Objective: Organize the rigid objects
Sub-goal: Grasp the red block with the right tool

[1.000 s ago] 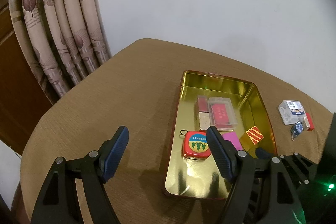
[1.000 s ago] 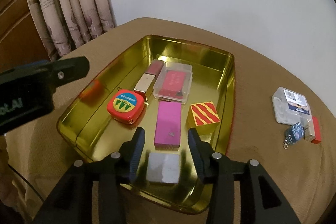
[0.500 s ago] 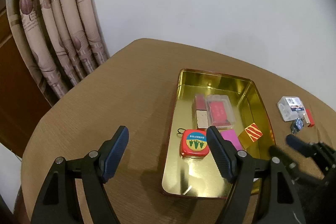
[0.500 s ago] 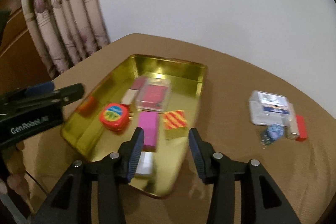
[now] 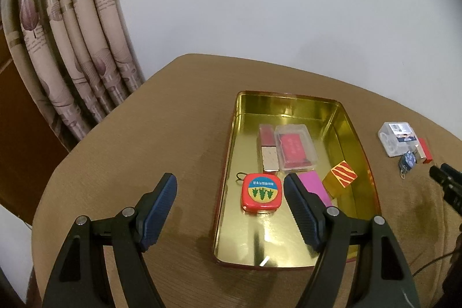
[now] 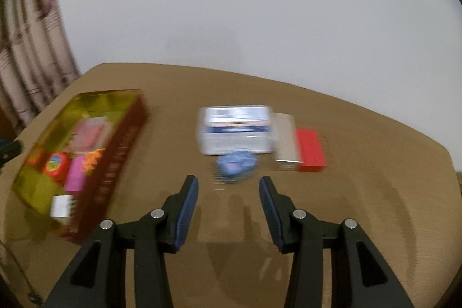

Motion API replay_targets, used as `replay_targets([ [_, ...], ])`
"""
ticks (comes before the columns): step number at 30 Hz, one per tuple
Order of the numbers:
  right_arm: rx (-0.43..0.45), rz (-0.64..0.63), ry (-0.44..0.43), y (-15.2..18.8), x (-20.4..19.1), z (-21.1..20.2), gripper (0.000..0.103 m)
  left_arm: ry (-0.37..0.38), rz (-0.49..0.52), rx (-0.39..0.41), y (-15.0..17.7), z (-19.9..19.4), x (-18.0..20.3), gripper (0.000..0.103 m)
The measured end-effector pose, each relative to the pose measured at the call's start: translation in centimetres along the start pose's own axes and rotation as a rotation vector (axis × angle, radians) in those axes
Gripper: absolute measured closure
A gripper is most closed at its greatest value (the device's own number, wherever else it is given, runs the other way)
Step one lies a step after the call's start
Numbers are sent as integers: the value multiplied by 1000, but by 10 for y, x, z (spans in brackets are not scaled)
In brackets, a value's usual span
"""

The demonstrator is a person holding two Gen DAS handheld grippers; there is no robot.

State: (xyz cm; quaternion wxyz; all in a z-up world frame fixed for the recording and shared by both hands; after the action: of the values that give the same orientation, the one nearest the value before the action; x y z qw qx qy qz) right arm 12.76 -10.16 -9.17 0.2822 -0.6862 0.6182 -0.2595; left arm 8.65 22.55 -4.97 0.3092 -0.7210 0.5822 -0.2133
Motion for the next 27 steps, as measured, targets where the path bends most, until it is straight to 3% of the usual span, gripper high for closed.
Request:
replay_targets([
  [9,-49,46,100,13,64,35,58,-2,44,5,3,0,11,29],
  [20,-77,70,118,4,87,81,58,4,82,-1,7,1,20,29],
  [27,-83,67,99,-18,94,112,58,0,103,10,6,1,26,29],
])
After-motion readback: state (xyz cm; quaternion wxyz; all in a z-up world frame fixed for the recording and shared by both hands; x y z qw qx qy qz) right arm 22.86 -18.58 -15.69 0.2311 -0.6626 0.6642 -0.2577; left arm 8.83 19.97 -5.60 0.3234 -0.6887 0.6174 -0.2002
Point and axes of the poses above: each gripper's, at about its wrist camera, not at the fingertips, and z roughly the way its jaws point, x to its right, y to its underside, the point moved 8 cm from there along z, roughly the way its jaws point, and after that the axes turned 4 degrees about x, right-handed, at the moved point
